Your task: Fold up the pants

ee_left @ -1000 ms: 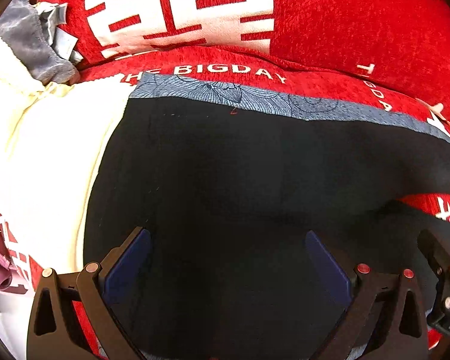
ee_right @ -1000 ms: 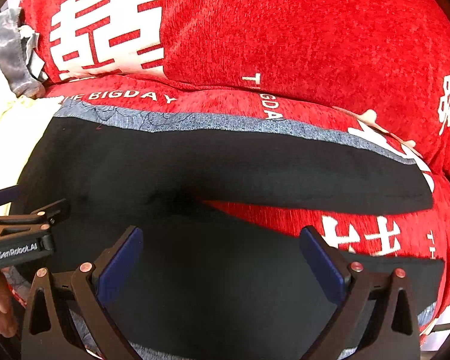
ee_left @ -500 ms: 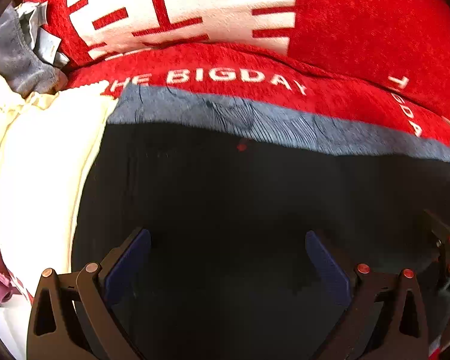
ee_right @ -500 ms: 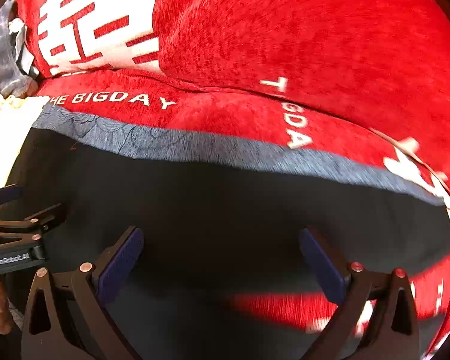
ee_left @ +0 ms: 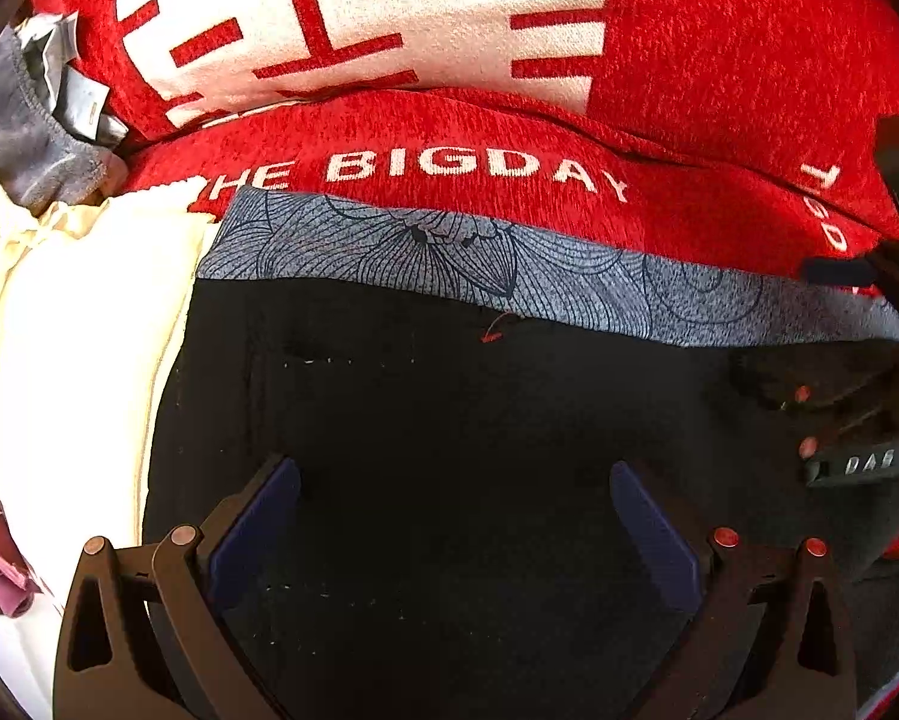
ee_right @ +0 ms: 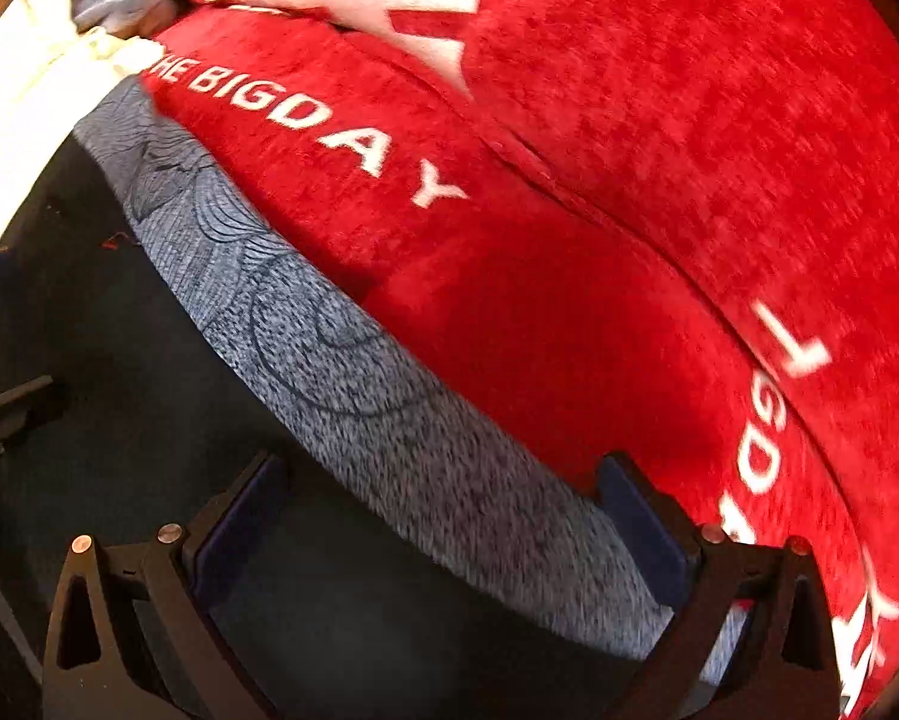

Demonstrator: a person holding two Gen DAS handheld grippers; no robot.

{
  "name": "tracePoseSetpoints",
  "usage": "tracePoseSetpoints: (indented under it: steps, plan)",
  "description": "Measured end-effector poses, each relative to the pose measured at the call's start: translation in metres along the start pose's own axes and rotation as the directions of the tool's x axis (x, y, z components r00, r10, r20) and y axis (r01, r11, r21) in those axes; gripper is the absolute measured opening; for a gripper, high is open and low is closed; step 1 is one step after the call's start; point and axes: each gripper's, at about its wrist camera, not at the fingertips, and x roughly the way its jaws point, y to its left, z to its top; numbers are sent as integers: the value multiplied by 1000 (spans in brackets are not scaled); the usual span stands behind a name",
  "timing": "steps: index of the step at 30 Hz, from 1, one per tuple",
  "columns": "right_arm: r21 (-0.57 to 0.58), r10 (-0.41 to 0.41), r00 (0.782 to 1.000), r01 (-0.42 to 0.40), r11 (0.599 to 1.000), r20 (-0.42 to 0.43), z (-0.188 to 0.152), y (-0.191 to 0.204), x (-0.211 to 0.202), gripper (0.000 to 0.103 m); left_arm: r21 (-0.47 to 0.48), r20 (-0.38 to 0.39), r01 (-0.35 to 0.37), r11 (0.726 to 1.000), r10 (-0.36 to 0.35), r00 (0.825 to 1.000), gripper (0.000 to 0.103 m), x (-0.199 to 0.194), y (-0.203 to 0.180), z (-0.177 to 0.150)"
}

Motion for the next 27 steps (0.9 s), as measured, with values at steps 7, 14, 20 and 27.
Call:
tracePoseSetpoints:
  steps: [7,14,20,27]
  plan:
    - [-62,-7,997,12,998,81,-10,32,-22,23,-157,-70,150,976,-162,984,103,0,4,31]
    - [21,-18,974,14,1000,226,-44,43,-60,16,-325,-134,162,932,-215,967,103,23,-6,65]
    - [40,-56,958,47,998,282,-71,65,-68,15,-203,-170,10,979,-45,984,75,43,-35,72]
    - [90,-90,936,63,994,342,-82,79,-98,11,-194,-92,151,969,-171,981,16,-7,-25,41]
